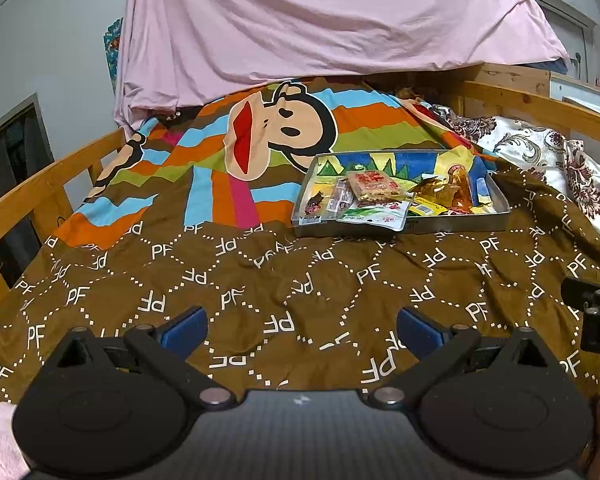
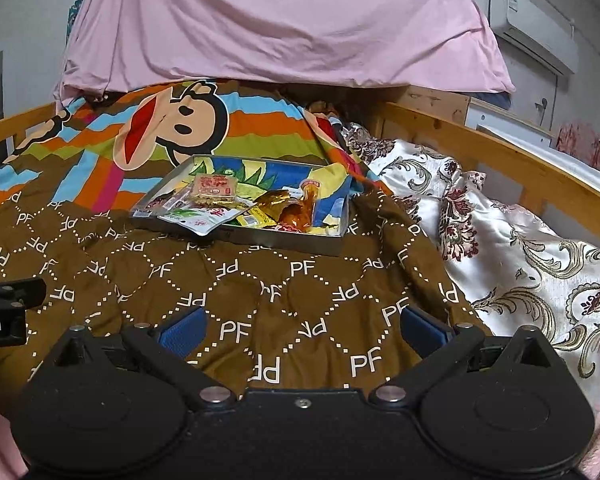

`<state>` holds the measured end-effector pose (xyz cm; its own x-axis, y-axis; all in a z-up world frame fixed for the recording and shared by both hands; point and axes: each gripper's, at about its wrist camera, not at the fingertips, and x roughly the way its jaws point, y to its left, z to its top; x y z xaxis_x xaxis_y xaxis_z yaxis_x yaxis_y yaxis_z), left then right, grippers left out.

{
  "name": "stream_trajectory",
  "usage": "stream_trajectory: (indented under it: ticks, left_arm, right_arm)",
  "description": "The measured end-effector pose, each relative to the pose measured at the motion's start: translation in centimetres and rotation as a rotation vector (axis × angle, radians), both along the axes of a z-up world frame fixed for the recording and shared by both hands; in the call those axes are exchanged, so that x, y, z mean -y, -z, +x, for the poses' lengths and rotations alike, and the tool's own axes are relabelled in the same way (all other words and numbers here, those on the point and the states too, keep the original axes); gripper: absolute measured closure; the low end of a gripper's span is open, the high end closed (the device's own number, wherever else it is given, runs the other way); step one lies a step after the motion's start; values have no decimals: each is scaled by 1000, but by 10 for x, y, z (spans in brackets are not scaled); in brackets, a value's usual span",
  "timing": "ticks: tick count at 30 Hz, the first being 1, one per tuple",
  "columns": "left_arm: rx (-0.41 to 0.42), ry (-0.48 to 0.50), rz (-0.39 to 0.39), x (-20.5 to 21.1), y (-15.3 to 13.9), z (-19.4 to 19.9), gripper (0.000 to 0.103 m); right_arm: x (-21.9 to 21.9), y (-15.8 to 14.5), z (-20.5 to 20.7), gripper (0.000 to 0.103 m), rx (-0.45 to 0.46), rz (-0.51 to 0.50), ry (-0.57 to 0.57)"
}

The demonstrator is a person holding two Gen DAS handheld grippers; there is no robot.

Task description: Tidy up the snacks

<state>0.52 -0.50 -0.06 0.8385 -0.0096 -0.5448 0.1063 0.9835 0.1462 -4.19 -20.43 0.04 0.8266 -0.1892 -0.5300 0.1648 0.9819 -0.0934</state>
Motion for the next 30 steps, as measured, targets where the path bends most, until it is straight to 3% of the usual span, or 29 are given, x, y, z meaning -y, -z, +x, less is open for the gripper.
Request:
stream_trajectory:
  ticks: [30]
  left_arm:
    - [-10,9,15,2,2,0,1]
  right_arm:
    - [-1,1,1,1,-9,0,0]
